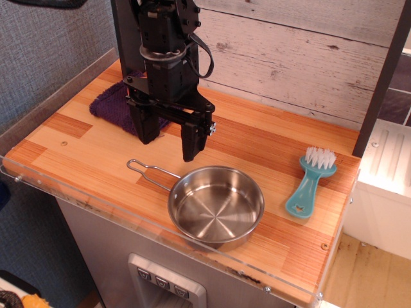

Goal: Move the silver pan closer to the purple rag at the front of the table.

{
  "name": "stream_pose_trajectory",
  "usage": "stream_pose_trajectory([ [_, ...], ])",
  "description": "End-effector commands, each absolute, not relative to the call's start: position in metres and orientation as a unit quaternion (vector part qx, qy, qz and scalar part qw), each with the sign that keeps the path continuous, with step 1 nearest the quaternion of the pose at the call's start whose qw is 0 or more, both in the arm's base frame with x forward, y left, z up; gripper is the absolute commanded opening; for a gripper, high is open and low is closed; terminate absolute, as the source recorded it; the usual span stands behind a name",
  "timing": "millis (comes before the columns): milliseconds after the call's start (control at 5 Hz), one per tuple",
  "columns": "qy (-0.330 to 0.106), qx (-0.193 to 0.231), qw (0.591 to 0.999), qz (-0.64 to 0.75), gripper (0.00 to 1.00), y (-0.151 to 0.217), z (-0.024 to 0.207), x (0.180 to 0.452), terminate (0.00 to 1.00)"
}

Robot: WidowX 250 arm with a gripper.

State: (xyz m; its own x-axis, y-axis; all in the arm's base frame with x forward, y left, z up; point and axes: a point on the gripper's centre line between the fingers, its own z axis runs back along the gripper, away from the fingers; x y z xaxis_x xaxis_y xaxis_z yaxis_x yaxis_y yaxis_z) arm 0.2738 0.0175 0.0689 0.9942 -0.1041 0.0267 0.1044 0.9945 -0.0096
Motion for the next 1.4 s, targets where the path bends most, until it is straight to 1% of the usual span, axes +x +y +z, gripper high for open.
stream_pose_trajectory([
  [0,-0.013,-0.005,0.999,-0.052,1.00,0.018,0.069,0.274,0.00],
  [200,-0.021,-0.010,0.996,-0.092,1.00,-0.032,0.067,0.268,0.00],
  [400,-0.019,-0.012,0.992,-0.122,1.00,-0.074,0.059,0.258,0.00],
  [600,-0.034,0.001,0.989,-0.142,1.00,-0.107,0.057,0.245,0.00],
  [800,-0.033,-0.002,0.992,-0.122,1.00,-0.118,0.041,0.238,0.00],
  [1000,-0.026,0.012,0.994,-0.102,1.00,-0.111,0.025,0.240,0.00],
  [1200,-0.014,0.020,0.995,-0.095,1.00,-0.100,0.015,0.242,0.00],
])
